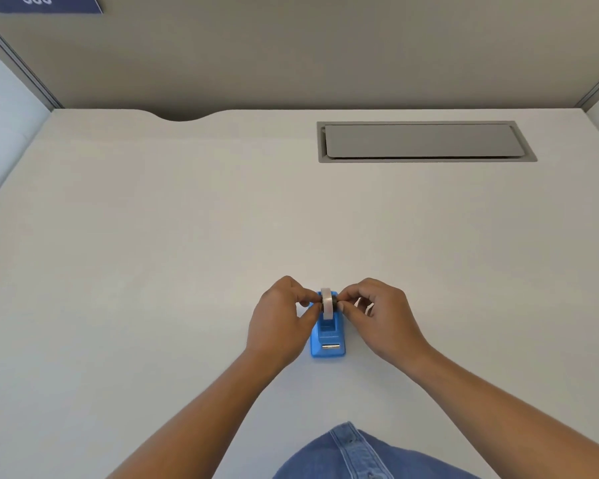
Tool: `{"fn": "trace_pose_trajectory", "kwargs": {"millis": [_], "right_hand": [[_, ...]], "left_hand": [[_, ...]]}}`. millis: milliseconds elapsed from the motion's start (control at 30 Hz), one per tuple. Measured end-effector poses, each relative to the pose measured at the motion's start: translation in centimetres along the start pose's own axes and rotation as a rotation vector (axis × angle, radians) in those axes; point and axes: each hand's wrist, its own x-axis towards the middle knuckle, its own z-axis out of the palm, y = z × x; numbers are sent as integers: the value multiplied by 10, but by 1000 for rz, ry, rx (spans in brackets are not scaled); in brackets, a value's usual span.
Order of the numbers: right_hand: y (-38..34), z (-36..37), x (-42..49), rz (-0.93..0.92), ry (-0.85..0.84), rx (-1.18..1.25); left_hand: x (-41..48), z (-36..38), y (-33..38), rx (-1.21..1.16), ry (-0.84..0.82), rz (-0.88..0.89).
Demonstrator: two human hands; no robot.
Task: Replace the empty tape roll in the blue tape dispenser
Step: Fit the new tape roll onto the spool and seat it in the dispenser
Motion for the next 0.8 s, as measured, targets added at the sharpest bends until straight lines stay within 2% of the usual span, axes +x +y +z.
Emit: {"fn": "trace_pose_trajectory", "kwargs": {"millis": [433,633,800], "right_hand": [[3,5,3,-17,0,-58],[-1,0,0,-6,-34,-55],[-4,-3,-3,-34,-97,-82]], "left_hand": [[-1,3,-11,-30,3,7],[-12,-7,-21,-28,-136,81],[-18,-6,-27,151,-266,135]]}}
